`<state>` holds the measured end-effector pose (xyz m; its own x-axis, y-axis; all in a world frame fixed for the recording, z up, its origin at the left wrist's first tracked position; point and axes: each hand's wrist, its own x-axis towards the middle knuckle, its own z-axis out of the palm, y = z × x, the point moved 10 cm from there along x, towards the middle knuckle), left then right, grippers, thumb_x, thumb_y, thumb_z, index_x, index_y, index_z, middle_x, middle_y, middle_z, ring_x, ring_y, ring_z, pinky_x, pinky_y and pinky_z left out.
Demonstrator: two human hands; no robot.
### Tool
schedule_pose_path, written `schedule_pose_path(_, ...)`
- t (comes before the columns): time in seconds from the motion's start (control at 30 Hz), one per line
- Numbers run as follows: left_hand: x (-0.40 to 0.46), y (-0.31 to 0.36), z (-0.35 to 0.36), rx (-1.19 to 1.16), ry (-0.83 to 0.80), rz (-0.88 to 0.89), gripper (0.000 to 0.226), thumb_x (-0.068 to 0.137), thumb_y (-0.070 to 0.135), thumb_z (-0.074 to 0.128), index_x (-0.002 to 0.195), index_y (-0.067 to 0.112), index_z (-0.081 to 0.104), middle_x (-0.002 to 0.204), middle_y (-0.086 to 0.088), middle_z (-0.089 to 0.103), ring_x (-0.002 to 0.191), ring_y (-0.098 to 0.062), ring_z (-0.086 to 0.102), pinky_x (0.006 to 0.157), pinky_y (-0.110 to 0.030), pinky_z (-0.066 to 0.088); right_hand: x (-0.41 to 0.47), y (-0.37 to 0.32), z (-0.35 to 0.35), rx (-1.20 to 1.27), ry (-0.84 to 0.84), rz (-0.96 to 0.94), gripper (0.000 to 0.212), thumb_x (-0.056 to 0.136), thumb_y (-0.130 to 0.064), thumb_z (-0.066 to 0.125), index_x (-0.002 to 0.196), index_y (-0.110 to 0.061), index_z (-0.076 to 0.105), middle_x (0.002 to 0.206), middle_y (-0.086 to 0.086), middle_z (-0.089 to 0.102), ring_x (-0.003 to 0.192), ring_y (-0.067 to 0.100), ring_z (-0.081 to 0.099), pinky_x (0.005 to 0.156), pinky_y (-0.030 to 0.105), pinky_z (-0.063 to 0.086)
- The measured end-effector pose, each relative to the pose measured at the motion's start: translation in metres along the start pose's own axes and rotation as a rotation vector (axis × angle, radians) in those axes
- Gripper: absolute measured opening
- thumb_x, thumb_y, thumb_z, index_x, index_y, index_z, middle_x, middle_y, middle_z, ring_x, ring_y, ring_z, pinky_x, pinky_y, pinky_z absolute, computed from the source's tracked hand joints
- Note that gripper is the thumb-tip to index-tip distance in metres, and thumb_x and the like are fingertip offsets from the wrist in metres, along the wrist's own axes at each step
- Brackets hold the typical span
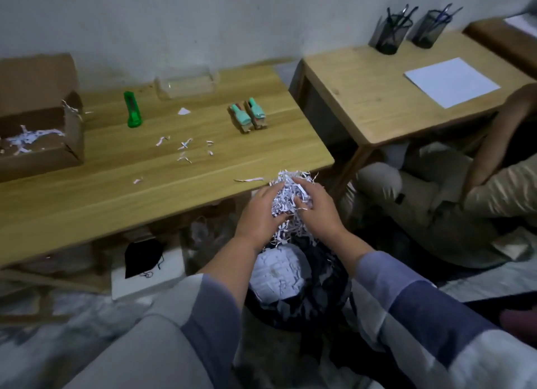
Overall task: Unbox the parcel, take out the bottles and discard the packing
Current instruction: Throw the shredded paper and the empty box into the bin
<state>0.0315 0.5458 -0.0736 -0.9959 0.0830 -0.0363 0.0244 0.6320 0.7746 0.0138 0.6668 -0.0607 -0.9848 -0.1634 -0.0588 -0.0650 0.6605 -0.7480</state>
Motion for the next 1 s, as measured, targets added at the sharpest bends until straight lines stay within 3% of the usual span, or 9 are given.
schedule_pose_path(0.13, -0.004, -0.023, 0.066, -0.011, -0.044, -0.116, 0.068, 0.081, 0.017, 0.074, 0.141, 0.021, 0.043, 0.143, -0.002, 0.047, 0.131, -0.019, 0.044, 0.105, -0.028, 0.034, -0.009, 0.07, 0.016, 0.023, -0.119, 0.093, 0.043, 0.093, -0.012, 0.05, 0.136, -0.016, 0.049, 0.133, 0.013, 0.052, 0.121, 0.023, 0.048, 0.088, 0.017, 0.035)
schedule_pose_path(0.27, -0.01, -0.065, 0.129, -0.01, -0.091, -0.241, 0.067, 0.081, 0.021, 0.073, 0.141, 0.023, 0.043, 0.142, -0.002, 0.048, 0.129, -0.019, 0.045, 0.104, -0.028, 0.035, -0.011, 0.14, 0.046, 0.017, -0.206, 0.165, 0.043, 0.091, -0.012, 0.054, 0.134, -0.014, 0.051, 0.13, 0.016, 0.055, 0.119, 0.027, 0.051, 0.092, 0.019, 0.034)
schedule_pose_path(0.4, -0.016, -0.121, 0.189, 0.053, -0.144, -0.309, 0.066, 0.078, 0.03, 0.075, 0.137, 0.019, 0.049, 0.133, -0.007, 0.057, 0.122, -0.025, 0.053, 0.103, -0.04, 0.042, -0.019, 0.216, 0.094, 0.057, -0.283, 0.3, 0.044, 0.091, -0.015, 0.056, 0.135, -0.018, 0.05, 0.129, 0.016, 0.053, 0.108, 0.024, 0.055, 0.098, 0.032, 0.042)
schedule_pose_path(0.57, -0.01, -0.22, 0.284, 0.061, -0.307, -0.362, 0.067, 0.081, 0.032, 0.073, 0.139, 0.013, 0.045, 0.135, -0.01, 0.054, 0.127, -0.026, 0.049, 0.106, -0.04, 0.038, -0.017, 0.324, 0.18, 0.048, -0.347, 0.403, 0.045, 0.089, -0.017, 0.058, 0.134, -0.021, 0.052, 0.131, 0.016, 0.052, 0.104, 0.026, 0.055, 0.096, 0.029, 0.041)
schedule_pose_path(0.63, -0.009, -0.262, 0.317, 0.11, -0.327, -0.384, 0.07, 0.082, 0.031, 0.072, 0.141, 0.012, 0.041, 0.141, -0.011, 0.048, 0.131, -0.026, 0.043, 0.111, -0.039, 0.032, -0.014, 0.365, 0.216, 0.055, -0.367, 0.446, 0.045, 0.089, -0.018, 0.059, 0.133, -0.022, 0.053, 0.133, 0.014, 0.052, 0.112, 0.028, 0.055, 0.098, 0.028, 0.04)
schedule_pose_path(0.73, -0.009, -0.32, 0.354, 0.105, -0.293, -0.444, 0.07, 0.08, 0.03, 0.074, 0.14, 0.011, 0.043, 0.142, -0.012, 0.048, 0.132, -0.027, 0.044, 0.111, -0.035, 0.033, -0.01, 0.417, 0.27, 0.06, -0.417, 0.506, 0.049, 0.085, -0.023, 0.062, 0.133, -0.026, 0.053, 0.134, 0.012, 0.051, 0.119, 0.027, 0.053, 0.104, 0.029, 0.039)
schedule_pose_path(0.83, -0.011, -0.361, 0.38, 0.147, -0.313, -0.508, 0.081, 0.072, 0.046, 0.07, 0.142, 0.018, 0.041, 0.145, -0.008, 0.046, 0.133, -0.025, 0.044, 0.11, -0.04, 0.035, -0.007, 0.457, 0.314, 0.075, -0.486, 0.538, 0.064, 0.069, -0.041, 0.062, 0.132, -0.032, 0.053, 0.139, 0.009, 0.051, 0.121, 0.024, 0.055, 0.106, 0.037, 0.042)
schedule_pose_path(0.9, -0.017, -0.375, 0.391, 0.189, -0.38, -0.578, 0.085, 0.073, 0.053, 0.068, 0.146, 0.028, 0.034, 0.152, -0.001, 0.038, 0.14, -0.023, 0.034, 0.114, -0.048, 0.026, -0.007, 0.472, 0.33, 0.044, -0.546, 0.522, 0.063, 0.073, -0.039, 0.065, 0.134, -0.028, 0.051, 0.143, 0.007, 0.048, 0.128, 0.024, 0.049, 0.109, 0.039, 0.04)
schedule_pose_path(1.0, -0.025, -0.37, 0.392, 0.219, -0.465, -0.637, 0.075, 0.083, 0.045, 0.065, 0.147, 0.034, 0.027, 0.154, 0.005, 0.032, 0.142, -0.019, 0.027, 0.116, -0.051, 0.012, -0.011, 0.464, 0.316, 0.01, -0.553, 0.554, 0.051, 0.084, -0.025, 0.062, 0.133, -0.027, 0.051, 0.144, 0.005, 0.047, 0.128, 0.027, 0.049, 0.109, 0.034, 0.039)
